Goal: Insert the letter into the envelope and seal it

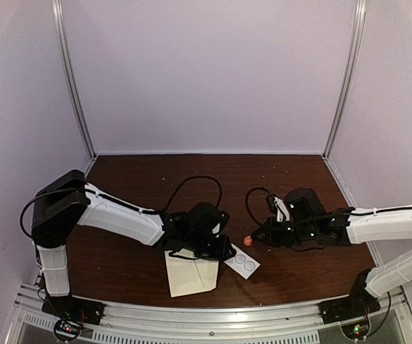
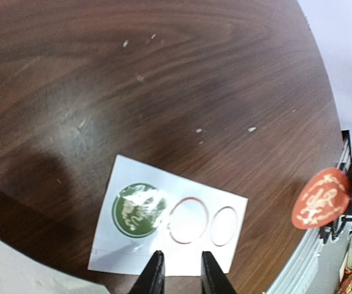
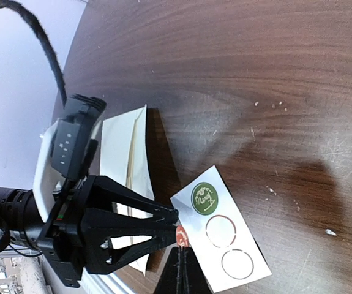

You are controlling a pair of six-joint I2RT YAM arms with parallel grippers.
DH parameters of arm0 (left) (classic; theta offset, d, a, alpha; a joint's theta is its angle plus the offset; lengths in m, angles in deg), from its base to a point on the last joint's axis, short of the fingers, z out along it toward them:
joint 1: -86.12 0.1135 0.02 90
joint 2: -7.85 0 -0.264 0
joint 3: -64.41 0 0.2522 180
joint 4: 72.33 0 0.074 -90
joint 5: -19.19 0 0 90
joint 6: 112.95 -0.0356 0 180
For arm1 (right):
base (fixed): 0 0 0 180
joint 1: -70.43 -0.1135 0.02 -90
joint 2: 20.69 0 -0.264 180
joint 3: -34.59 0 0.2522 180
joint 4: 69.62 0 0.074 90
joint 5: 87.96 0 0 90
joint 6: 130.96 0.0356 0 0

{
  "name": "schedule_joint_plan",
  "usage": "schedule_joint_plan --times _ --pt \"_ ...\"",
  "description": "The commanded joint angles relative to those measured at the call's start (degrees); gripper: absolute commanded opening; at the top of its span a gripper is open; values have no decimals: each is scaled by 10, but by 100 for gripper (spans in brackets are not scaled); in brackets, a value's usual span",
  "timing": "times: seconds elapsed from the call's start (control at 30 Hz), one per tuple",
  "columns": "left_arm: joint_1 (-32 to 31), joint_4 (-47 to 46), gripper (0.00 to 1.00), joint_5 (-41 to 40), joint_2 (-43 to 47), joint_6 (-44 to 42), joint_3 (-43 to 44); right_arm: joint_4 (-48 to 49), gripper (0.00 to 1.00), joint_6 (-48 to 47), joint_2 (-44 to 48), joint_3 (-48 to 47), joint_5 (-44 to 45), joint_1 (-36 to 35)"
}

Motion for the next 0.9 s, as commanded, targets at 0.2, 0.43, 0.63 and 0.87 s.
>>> schedule_joint_plan --times 0.2,0.43,0.63,0.87 --pt "-3 89 51 -108 155 -25 15 -82 0 -12 123 4 73 11" --pt "-12 184 78 -175 157 7 12 -75 0 -11 131 9 70 11" --pt "-24 257 93 -202 110 28 43 -65 0 -14 128 11 64 11" --pt "-31 290 97 -202 59 30 89 -50 0 -17 124 20 52 11"
